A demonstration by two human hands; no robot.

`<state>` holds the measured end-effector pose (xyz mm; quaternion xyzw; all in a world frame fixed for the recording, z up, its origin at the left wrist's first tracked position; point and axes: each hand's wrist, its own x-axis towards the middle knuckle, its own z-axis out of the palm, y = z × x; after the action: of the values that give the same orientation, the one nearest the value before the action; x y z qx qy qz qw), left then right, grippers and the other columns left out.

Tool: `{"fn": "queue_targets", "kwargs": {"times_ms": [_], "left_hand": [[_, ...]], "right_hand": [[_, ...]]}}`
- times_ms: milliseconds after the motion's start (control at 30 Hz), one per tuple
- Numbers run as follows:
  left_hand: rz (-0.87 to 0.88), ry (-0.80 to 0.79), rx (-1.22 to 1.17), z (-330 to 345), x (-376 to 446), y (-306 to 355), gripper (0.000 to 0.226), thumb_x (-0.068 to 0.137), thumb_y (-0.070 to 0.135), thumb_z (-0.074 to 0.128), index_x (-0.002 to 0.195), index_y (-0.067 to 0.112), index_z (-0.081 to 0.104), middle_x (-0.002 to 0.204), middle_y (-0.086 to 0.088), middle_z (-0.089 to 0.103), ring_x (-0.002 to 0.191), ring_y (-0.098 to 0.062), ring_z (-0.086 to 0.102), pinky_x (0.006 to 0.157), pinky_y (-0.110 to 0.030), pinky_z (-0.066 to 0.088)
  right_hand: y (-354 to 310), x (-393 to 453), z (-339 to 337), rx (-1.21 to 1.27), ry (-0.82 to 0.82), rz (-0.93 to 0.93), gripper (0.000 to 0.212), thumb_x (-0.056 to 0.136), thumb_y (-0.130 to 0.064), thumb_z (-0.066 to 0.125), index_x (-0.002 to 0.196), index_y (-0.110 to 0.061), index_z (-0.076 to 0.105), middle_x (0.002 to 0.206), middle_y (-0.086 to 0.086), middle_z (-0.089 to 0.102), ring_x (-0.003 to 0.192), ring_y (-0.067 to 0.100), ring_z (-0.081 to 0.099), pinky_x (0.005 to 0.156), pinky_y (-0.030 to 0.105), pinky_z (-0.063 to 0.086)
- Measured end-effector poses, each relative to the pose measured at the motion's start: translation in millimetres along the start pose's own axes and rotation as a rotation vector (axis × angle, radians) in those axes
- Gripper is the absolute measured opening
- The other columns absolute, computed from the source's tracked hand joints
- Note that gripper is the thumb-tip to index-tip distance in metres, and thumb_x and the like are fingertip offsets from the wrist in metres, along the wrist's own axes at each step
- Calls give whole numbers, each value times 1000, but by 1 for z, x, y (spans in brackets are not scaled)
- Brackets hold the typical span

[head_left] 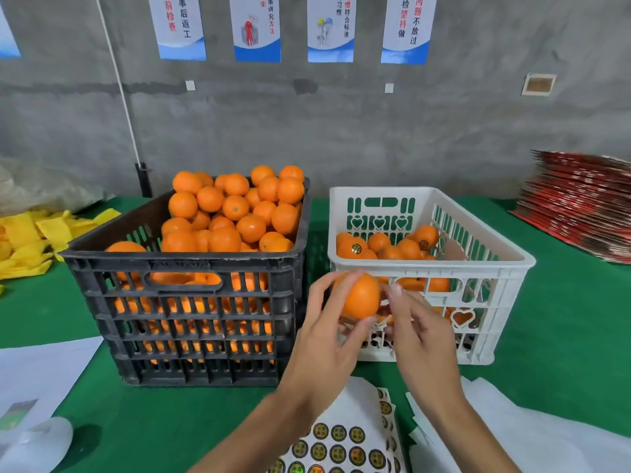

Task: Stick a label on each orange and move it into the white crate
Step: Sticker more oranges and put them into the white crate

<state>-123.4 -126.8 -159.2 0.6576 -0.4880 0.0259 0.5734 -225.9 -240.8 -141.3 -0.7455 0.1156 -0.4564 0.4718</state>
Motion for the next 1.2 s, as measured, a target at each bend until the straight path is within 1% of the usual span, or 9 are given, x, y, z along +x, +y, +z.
{"fn": "queue_targets", "kwargs": {"times_ms": [167, 233, 333, 433, 600, 733, 800, 1033, 1200], "left_hand": [[41, -102, 218, -7, 68, 36, 95, 99, 9, 64, 157, 60, 9, 167, 17, 25, 130, -9, 58, 107, -41, 53], [73, -168, 315, -17, 93, 53, 93, 100, 18, 65, 161, 52, 2, 171, 9, 21, 134, -24, 58, 107, -44, 51], [145, -67, 582, -52, 130, 63, 69, 101, 28, 65, 160, 26, 30, 161, -3, 42, 130, -30, 58, 103, -46, 51], [-179, -44, 841, -116, 166, 42, 44, 103, 29, 60, 145, 19, 52, 141, -12, 61, 129, -33, 58, 99, -47, 52], [-800, -629, 901, -187, 173, -12, 31, 104, 32, 57, 133, 26, 65, 150, -8, 56, 117, -29, 66, 63, -28, 60], [-882, -787, 780, -184, 179, -53, 64, 104, 42, 60, 161, 41, 33, 173, -2, 20, 151, -35, 36, 112, -45, 45], [-859, -808, 802, -181, 185, -60, 64, 103, 41, 63, 160, 41, 34, 172, -3, 20, 152, -34, 35, 110, -42, 42], [-674, -426, 708, -185, 185, -57, 49, 86, 27, 86, 127, 36, 60, 133, -9, 59, 107, -30, 67, 86, -41, 60], [-153, 132, 583, -170, 169, -23, 59, 82, 36, 88, 133, 31, 58, 127, -10, 59, 115, -29, 57, 96, -43, 49]], "right_hand": [[-26, 55, -2, -561, 126, -58, 50, 82, -79, 58, 102, -33, 63, 78, -14, 67, 67, 0, 61, 55, 24, 44], [-31, 81, -7, -688, 217, -85, 45, 84, -70, 64, 95, -27, 60, 67, -14, 60, 57, 5, 54, 51, 20, 34], [-22, 107, -12, -743, 172, -35, 47, 97, -41, 66, 130, -9, 55, 76, 5, 70, 72, 34, 66, 61, 38, 53], [-3, 105, -7, -804, 156, -83, 33, 102, -19, 54, 128, -1, 55, 56, 7, 55, 54, 32, 55, 51, 40, 50], [26, 92, 8, -866, 224, -240, 40, 106, -20, 36, 122, -3, 69, 66, 15, 68, 58, 30, 62, 79, 46, 51], [35, 95, 13, -900, 296, -285, 37, 102, -24, 40, 109, -9, 73, 67, 8, 68, 61, 26, 62, 80, 41, 43], [37, 94, 12, -906, 308, -316, 34, 101, -23, 42, 107, -11, 73, 67, 7, 67, 63, 27, 60, 78, 40, 39], [31, 97, 5, -982, 216, -266, 28, 103, -17, 47, 88, -15, 71, 55, 2, 57, 53, 27, 50, 72, 37, 37], [10, 136, -4, -977, -350, -9, 32, 103, -29, 39, 102, -24, 71, 92, 2, 71, 89, 28, 65, 70, 36, 48]]}}
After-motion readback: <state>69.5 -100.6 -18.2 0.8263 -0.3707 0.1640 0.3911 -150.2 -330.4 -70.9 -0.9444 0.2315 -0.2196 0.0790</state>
